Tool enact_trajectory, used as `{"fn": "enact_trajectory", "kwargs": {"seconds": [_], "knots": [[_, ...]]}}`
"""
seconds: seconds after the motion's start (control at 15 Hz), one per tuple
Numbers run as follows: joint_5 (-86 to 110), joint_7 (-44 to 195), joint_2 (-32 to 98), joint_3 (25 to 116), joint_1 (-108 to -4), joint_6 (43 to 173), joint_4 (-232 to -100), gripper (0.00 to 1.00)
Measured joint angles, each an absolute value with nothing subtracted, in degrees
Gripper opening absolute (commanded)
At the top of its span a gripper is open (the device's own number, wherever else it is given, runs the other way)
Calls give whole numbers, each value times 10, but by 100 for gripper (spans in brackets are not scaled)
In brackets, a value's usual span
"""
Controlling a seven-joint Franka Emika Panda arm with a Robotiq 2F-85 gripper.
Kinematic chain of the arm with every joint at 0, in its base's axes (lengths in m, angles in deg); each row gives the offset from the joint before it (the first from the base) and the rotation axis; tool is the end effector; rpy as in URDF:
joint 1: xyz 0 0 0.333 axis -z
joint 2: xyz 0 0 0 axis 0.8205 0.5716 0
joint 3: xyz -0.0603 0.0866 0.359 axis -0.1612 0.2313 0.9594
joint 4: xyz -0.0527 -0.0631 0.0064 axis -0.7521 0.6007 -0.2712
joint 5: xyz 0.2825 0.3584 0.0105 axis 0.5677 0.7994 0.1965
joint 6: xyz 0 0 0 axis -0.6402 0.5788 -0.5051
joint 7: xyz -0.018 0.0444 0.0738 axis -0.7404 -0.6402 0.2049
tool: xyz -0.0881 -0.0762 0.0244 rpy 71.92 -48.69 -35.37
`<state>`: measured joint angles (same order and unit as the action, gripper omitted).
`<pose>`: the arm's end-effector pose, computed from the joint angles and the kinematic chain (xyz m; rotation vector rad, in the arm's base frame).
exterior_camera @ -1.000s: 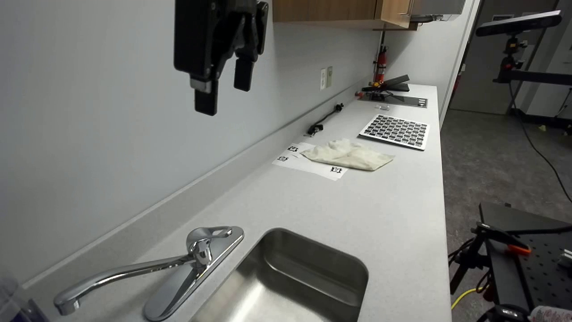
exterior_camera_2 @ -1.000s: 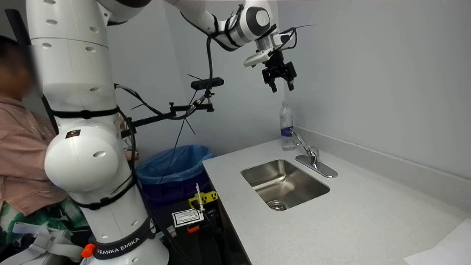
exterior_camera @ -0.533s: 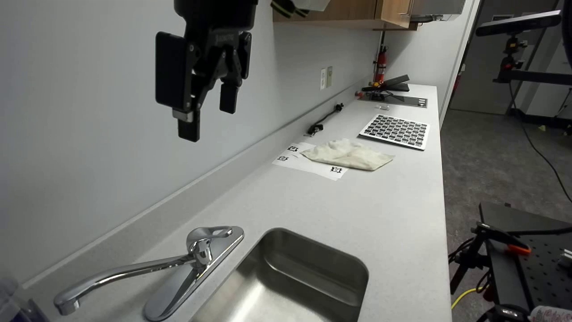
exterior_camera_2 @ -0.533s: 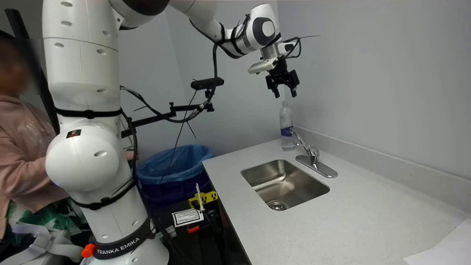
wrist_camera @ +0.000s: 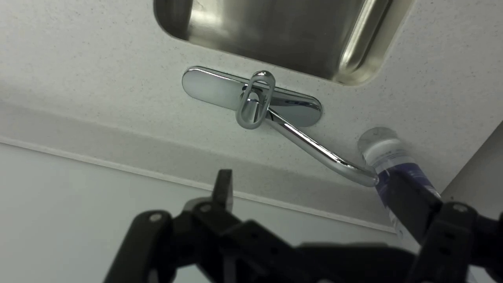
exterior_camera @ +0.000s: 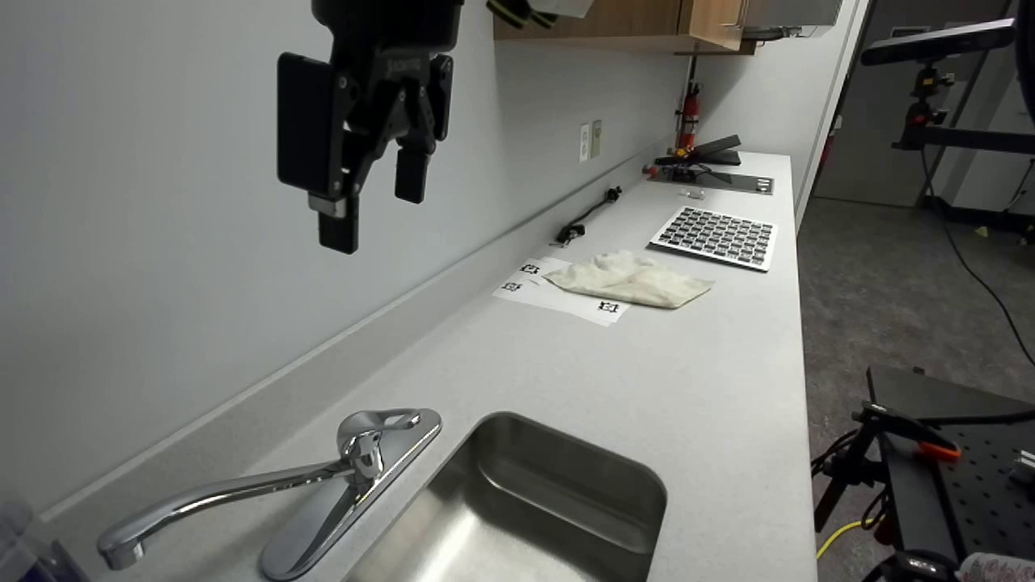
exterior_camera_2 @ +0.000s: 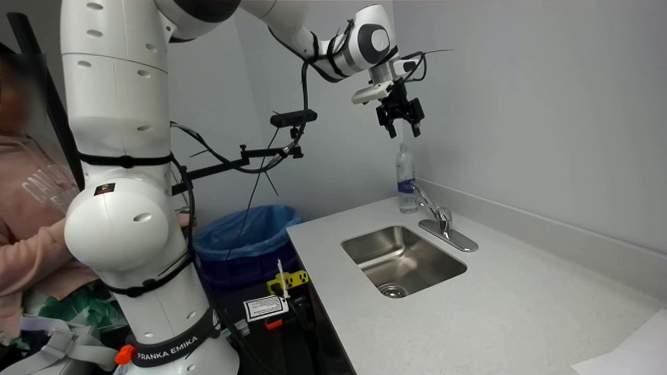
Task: Turn the tap nozzle from the left to the middle
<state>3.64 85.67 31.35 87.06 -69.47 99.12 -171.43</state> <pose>0.6632 0.3163 0.4844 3.0568 0.4649 0.4109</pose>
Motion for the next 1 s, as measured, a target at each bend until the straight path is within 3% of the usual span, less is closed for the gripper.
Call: {"fn": "enact_trajectory", "kwargs": {"seconds": [0.4, 1.0], "knots": [[37, 850, 346, 863, -695, 991, -1691, 100], [41, 849, 478, 848, -705, 993, -1551, 100]]}}
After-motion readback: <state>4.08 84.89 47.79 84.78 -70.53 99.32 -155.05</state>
